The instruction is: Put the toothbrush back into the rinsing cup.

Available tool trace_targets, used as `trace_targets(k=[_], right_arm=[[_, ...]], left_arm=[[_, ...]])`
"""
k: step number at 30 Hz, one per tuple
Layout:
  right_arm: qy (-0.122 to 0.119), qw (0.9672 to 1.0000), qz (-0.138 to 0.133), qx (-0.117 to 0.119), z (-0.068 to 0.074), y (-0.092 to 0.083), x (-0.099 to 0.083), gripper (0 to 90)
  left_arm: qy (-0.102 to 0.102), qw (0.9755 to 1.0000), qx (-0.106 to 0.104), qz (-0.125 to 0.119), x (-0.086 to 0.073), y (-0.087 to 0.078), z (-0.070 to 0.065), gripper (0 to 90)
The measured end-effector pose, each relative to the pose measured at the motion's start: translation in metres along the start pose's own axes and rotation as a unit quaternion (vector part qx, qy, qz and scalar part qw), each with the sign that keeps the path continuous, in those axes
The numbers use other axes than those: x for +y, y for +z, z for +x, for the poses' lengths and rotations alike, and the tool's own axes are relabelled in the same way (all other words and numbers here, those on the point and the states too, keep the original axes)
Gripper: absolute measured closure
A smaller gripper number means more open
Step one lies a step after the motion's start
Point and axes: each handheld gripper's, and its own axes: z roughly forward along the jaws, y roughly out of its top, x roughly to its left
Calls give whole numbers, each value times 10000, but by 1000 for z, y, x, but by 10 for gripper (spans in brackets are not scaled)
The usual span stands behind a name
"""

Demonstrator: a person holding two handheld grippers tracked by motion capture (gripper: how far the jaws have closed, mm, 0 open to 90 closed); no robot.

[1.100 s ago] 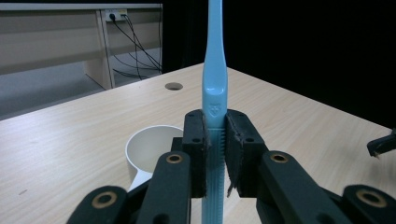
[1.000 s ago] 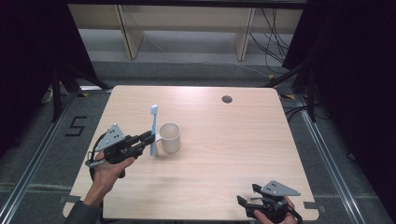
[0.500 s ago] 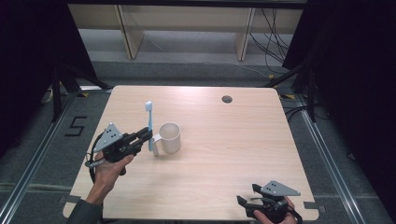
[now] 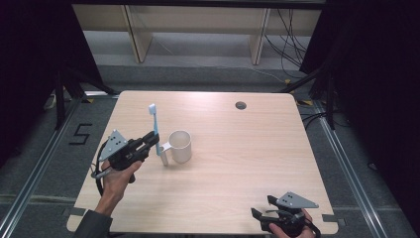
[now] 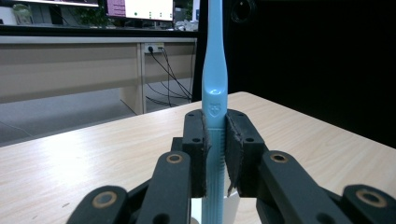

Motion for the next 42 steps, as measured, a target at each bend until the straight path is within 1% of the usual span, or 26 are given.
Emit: trace_targets(k=[2,3,6,8,9,10,12,18,24,25,29,30,32,33,35,36,40,42], right_arm=[[5,10000,-7,-18,0,0,0,257],[40,10000,3,30,0,0,0,257],[-1,10000,-11,-21,0,0,0,256],[41,10000,16,31,0,0,0,256],[8,10000,-15,18,0,0,0,256],[-16,10000,-16,-13,0,0,0,257],[-18,10000,-23,-3,0,0,0,256],[-2,10000,-8,-6,0,0,0,256],[-9,10000,-12,2,0,0,0,256],[131,9999,9,63,2,0,0,256],[141,9999,13,72,2,0,0,257],[-25,10000,-22,7,0,0,0,256],[-33,10000,-26,9,0,0,0,256],[158,9999,25,62,2,0,-1,257],[114,9999,13,69,2,0,0,257],[-4,10000,-24,71,0,1,0,256],[-9,10000,-9,15,0,1,0,257],[-17,10000,-25,11,-1,2,0,257]], left_arm=[[9,10000,32,-50,0,1,1,785],[-11,10000,43,-65,0,2,1,785],[-8,9998,86,-180,-1,5,2,785],[-4,9997,138,-184,-2,7,2,784],[-4,9997,138,-184,-2,7,2,784],[-47,9996,147,-219,-3,8,3,785],[-64,9995,178,-253,-4,10,3,785],[-48,9992,219,-330,-9,13,4,784],[-45,9990,274,-358,-13,16,5,784],[-35,9990,282,-358,-14,16,6,785],[-51,9990,280,-354,-17,18,6,784],[-42,9990,285,-345,-18,18,5,784],[7,9990,307,-315,-20,18,5,784],[-15,9990,311,-309,-22,18,5,784],[-22,9991,292,-317,-24,18,6,784],[-10,9990,297,-337,-25,18,6,784],[-24,9990,319,-314,-33,18,9,784],[-2,9990,334,-313,-35,18,9,784]])
